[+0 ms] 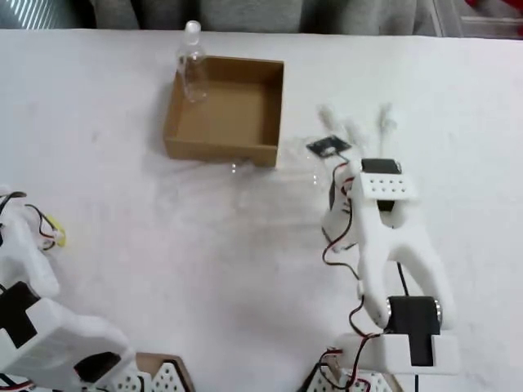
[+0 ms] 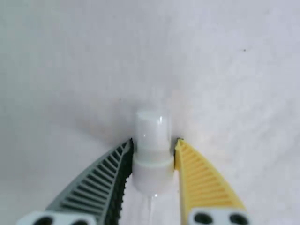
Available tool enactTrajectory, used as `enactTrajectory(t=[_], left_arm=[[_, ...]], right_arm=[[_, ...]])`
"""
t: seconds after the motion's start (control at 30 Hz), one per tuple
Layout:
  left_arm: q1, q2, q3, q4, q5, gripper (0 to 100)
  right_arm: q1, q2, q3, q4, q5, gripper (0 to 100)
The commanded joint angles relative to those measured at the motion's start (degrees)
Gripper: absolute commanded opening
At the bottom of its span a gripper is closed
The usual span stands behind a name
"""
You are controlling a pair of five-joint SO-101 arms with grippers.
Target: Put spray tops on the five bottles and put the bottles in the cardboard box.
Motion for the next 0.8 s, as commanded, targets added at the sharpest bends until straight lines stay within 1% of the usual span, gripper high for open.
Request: enactTrajectory(t=[0.0,0.07,0.17,0.57,0.67,0.77], left_arm=[[1.1,1.27,-1.67,-1.85,-0.44,14],[1.1,1.27,-1.67,-1.85,-1.76,14],[1.19,1.27,-1.67,-1.85,-1.76,14],[1.36,1.27,-1.67,-1.85,-1.93,14],[1.36,1.27,-1.67,-1.85,-1.93,14],[1.36,1.27,-1.67,-1.85,-1.93,14]], right_arm=[[2.15,-2.59,3.43,-4.97,1.23,1.5],[3.65,-2.15,5.36,-10.59,1.49,1.5],[5.41,-2.15,7.3,-17.36,1.14,1.5],[5.49,-2.15,7.3,-26.07,1.14,1.5],[5.67,-2.86,7.12,-25.71,1.14,1.5],[5.85,-5.14,4.4,-18.95,1.14,1.5]])
